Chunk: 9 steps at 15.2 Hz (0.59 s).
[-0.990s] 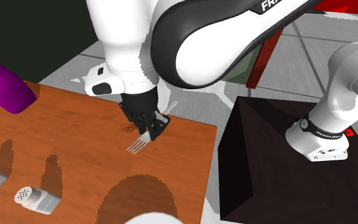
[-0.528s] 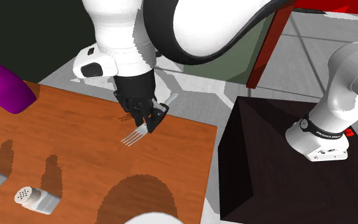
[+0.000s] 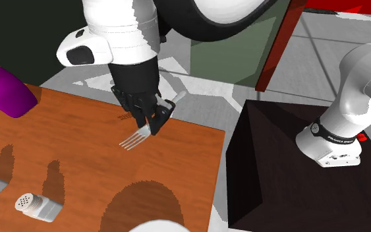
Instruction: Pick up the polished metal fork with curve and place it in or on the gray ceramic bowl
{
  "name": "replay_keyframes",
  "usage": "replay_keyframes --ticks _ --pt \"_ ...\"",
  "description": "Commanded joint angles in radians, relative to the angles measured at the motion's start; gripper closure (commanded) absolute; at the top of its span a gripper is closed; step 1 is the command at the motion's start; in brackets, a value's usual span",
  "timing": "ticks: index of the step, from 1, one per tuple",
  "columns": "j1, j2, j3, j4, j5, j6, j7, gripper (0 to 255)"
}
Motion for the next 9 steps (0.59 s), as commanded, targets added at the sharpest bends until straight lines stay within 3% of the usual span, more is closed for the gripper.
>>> replay_keyframes --ticks 1,9 --pt "0.023 0.003 0.014 0.002 -0.004 0.003 0.039 255" --pt "0.137 0.069 0.074 0.096 -0.034 -0.019 0.218 255"
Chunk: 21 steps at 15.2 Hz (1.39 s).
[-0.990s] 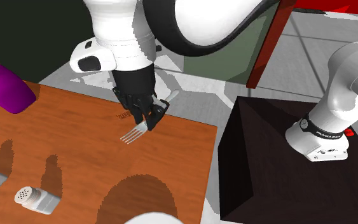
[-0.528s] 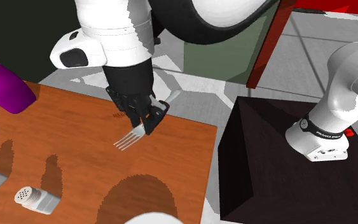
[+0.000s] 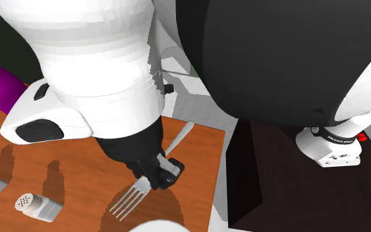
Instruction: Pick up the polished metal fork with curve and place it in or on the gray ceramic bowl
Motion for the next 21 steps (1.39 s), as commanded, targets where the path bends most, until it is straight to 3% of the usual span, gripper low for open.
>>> replay_keyframes --ticks 1,11,21 --pt "0.029 0.028 0.013 0.044 -0.01 -0.015 0.045 255" --pt "0.192 0.21 0.061 0.316 -0.068 -0.103 0.251 255" --pt "0.188 0.224 0.058 0.203 -0.072 0.024 0.252 255"
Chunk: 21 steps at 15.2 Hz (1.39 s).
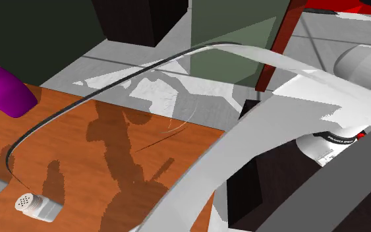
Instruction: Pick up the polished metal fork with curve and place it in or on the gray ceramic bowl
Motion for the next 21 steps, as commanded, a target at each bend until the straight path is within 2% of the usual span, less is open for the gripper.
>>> replay_keyframes --ticks 1,4,12,13,18,21 --pt "0.001 0.004 0.0 -0.02 -0.001 0.025 0.002 255" --pt "0.0 0.015 -0.002 -0.05 -0.004 0.065 0.003 255" --pt "0.0 0.015 -0.002 -0.049 -0.004 0.065 0.003 255" --pt "0.0 0.015 -0.002 -0.049 -0.004 0.065 0.003 0" --pt "0.0 0.015 -0.002 -0.049 -0.004 0.065 0.003 0" --pt "-0.001 -0.011 0.001 0.011 0.002 -0.021 -0.001 0"
